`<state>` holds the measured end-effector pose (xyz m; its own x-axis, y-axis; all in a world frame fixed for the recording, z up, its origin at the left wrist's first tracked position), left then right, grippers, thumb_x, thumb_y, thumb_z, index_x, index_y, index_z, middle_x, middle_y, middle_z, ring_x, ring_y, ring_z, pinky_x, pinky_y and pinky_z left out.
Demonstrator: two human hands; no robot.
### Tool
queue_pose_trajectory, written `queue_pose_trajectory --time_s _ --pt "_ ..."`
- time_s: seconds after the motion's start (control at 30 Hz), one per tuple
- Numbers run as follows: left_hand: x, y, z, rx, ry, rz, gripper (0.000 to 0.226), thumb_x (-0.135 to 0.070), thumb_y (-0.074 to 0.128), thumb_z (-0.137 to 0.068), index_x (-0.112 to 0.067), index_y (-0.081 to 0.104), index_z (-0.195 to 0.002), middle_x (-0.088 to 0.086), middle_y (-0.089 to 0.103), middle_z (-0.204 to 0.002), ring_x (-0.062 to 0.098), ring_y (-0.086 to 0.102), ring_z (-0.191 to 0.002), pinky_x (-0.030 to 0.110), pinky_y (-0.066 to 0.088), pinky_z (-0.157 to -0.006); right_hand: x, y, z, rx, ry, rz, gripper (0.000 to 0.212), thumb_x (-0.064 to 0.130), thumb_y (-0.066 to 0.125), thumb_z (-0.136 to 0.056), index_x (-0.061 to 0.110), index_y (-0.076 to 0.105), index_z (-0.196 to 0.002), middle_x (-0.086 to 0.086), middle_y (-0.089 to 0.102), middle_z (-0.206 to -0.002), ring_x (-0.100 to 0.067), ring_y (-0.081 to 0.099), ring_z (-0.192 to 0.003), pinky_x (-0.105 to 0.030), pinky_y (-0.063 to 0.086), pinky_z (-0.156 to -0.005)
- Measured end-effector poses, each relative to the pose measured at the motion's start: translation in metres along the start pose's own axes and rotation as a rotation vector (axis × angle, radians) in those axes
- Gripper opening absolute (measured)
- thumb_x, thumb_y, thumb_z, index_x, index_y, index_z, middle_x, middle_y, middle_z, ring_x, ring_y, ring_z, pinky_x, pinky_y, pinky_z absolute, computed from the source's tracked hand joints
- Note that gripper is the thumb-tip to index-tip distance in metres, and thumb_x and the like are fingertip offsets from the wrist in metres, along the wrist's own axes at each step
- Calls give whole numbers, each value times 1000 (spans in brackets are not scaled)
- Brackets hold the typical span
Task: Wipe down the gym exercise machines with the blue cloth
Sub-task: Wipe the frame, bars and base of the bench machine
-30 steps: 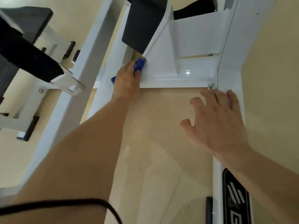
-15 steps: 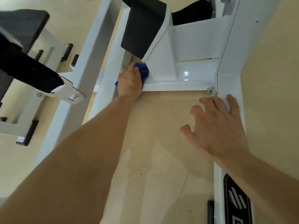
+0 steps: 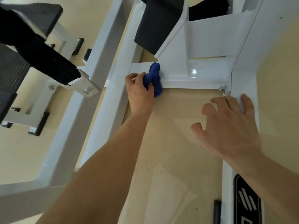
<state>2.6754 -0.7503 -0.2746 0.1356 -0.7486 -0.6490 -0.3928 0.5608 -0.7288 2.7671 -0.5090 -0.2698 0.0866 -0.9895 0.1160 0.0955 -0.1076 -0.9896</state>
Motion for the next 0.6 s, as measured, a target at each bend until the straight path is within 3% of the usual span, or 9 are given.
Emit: queue_pose_trajectory --time_s 0.1,0.2,0.4,0.5,0.6 --pt "21 -20 -5 -130 -155 12 27 -13 60 -88 -21 49 -111 -4 37 -126 15 53 -102 27 48 -86 0 0 0 -11 3 3 64 58 27 -77 21 70 -107 -6 58 -129 -24 44 -128 -52 8 -119" --pt "43 -40 -6 -228 -310 -45 22 -22 61 -89 -19 44 -104 1 43 -117 22 53 -98 36 48 -80 0 0 1 -28 0 7 65 57 26 -77 20 70 -106 -6 58 -128 -24 45 -126 -51 7 -118" --pt "28 -32 -8 -111 -317 -210 20 -30 48 -97 -23 53 -116 -1 55 -114 19 51 -84 31 37 -66 0 1 0 -33 4 21 63 56 27 -77 19 70 -104 -5 60 -122 -25 46 -123 -51 6 -118" --pt "20 -23 3 -135 -316 11 26 -38 46 -97 -21 62 -108 0 58 -109 17 56 -85 30 45 -74 1 0 0 -15 9 26 64 57 25 -77 21 69 -106 -3 59 -122 -23 44 -124 -50 5 -118" --pt "28 -19 8 -173 -393 199 30 -41 46 -98 -17 65 -101 1 56 -108 17 58 -89 25 44 -79 2 -1 1 -13 6 23 65 57 23 -77 21 69 -106 -2 59 -121 -22 43 -124 -51 6 -119"
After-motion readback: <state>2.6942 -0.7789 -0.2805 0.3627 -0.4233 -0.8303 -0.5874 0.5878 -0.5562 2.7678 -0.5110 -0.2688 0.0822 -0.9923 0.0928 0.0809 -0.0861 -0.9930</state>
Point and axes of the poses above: each hand's wrist, its own z-axis away from the middle knuckle, its own y-axis out of the palm, x = y × z, the point moved 10 cm from there along -z, towards the middle knuckle
